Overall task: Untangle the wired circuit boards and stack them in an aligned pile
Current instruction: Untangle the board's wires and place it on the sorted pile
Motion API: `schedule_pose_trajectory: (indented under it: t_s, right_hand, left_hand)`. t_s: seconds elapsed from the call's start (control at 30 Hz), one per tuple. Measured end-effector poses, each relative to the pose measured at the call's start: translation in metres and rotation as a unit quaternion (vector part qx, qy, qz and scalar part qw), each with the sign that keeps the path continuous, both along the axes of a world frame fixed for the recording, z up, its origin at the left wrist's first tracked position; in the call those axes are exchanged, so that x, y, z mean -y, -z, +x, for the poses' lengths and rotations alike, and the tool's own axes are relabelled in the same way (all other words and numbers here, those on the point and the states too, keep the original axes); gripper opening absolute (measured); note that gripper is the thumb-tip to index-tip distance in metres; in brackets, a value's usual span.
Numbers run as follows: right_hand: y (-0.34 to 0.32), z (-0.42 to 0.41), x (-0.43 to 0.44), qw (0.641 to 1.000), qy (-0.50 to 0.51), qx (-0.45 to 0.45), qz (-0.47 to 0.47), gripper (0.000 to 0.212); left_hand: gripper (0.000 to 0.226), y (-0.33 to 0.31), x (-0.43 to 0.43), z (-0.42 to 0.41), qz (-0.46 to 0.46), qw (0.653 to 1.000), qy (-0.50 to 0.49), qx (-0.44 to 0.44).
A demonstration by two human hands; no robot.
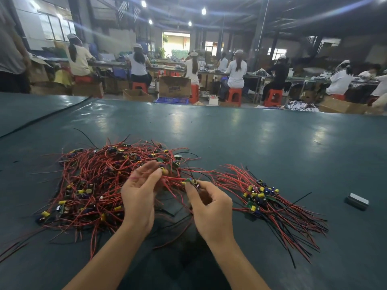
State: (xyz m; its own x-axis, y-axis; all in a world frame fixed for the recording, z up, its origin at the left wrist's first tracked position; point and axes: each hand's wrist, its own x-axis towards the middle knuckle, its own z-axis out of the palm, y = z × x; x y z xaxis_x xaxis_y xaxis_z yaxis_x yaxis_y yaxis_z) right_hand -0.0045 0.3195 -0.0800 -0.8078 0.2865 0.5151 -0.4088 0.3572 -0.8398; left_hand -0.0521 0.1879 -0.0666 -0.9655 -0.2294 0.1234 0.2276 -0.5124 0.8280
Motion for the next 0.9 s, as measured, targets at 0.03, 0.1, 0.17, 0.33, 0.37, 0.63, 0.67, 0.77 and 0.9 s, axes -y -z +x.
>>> schedule_pose_trajectory:
  t_s: [0.03, 0.1, 0.17, 0.33, 0.37, 0.63, 0.67, 0.77, 0.9]
  right_hand:
    - [-0.002, 0.0, -0.001, 1.0, 0.005, -0.017, -0.014, 0.013]
    - [-0.007, 0.001, -0.003, 0.997, 0.022, -0.042, -0.053, 0.012]
    - [-0.012, 0.0, -0.007, 0.994, 0.033, -0.058, -0.091, 0.012]
    - [-0.02, 0.003, -0.007, 0.98, 0.067, -0.11, -0.149, 0.024]
    - [-0.022, 0.004, -0.007, 0.977, 0.073, -0.121, -0.159, 0.021]
    - [-0.024, 0.0, -0.013, 0.974, 0.035, -0.053, -0.218, 0.021]
    - [-0.023, -0.002, -0.014, 0.976, 0.008, -0.033, -0.217, 0.019]
    - [-0.017, 0.0, -0.011, 0.989, -0.064, -0.012, -0.13, 0.027]
    - [-0.011, 0.005, -0.009, 0.99, -0.119, 0.032, 0.067, 0.05]
  left_hand:
    - [0.025, 0.0, 0.003, -0.003, -0.019, 0.998, -0.053, 0.002]
    - [0.035, -0.001, 0.011, -0.008, -0.086, 0.986, -0.143, 0.002]
    - [0.046, 0.0, 0.015, -0.008, -0.176, 0.965, -0.192, -0.018]
    - [0.05, 0.01, 0.007, -0.004, -0.513, 0.81, -0.254, -0.126]
    - [0.048, 0.011, 0.005, -0.003, -0.536, 0.803, -0.23, -0.122]
    - [0.028, 0.005, -0.01, 0.02, -0.626, 0.69, -0.196, -0.306]
    - [0.03, 0.002, -0.014, 0.025, -0.604, 0.717, -0.153, -0.312]
    - [0.034, -0.005, -0.027, 0.035, -0.427, 0.886, 0.039, -0.176]
    - [0.025, -0.004, -0.027, 0.025, -0.249, 0.963, 0.088, -0.043]
